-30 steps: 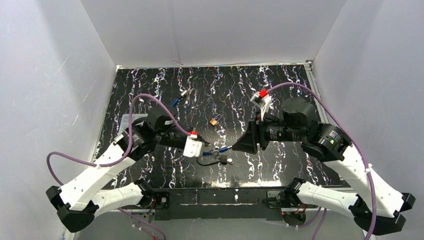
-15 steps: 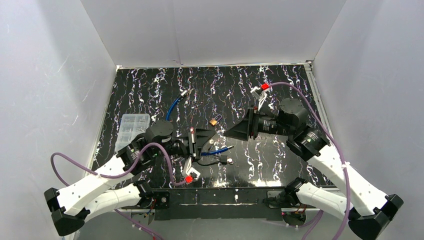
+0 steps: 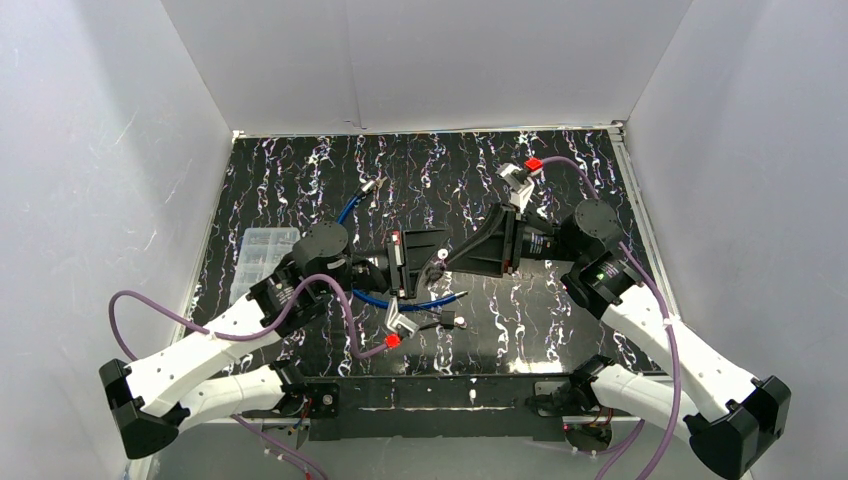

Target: Unlock with the key

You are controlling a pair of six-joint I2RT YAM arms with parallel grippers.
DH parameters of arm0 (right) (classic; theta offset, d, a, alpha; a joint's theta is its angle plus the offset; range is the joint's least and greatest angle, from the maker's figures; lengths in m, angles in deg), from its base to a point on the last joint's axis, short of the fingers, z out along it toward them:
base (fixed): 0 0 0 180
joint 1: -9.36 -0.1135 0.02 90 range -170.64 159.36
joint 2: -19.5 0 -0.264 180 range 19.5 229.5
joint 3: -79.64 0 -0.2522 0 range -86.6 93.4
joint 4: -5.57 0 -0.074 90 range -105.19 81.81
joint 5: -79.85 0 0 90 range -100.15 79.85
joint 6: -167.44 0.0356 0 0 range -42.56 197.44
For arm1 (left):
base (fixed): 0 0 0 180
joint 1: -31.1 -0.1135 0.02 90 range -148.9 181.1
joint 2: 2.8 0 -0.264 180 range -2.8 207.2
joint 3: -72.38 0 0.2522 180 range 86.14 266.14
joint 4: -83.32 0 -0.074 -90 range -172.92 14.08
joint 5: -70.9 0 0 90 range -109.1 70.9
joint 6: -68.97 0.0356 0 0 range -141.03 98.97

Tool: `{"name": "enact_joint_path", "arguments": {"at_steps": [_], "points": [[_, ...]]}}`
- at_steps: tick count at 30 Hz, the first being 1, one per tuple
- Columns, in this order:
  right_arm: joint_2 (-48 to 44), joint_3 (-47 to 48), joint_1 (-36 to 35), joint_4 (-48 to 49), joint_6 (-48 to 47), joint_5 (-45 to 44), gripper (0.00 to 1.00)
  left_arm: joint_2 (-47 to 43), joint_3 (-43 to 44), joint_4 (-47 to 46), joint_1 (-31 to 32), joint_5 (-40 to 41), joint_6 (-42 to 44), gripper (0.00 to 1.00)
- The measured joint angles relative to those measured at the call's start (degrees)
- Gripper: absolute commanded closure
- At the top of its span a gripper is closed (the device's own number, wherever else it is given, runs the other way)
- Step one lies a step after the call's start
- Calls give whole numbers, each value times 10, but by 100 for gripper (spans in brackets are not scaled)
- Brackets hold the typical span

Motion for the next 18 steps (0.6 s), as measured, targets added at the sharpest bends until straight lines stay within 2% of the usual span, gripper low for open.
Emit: {"name": "enact_joint_path", "arguments": {"at_steps": [4,8,15,18], "points": [[0,-1,0,21,9,12,63,9,2,-8,3,-4,3,100],[3,-5,3,36,19,16,79,9,3,-13,9,-5,5,100],[18,-7,7,62,40,16,79,9,8,-10,16,-2,6,100],[22,-7,7,70,46,16,83,9,9,-10,19,3,6,100]]}}
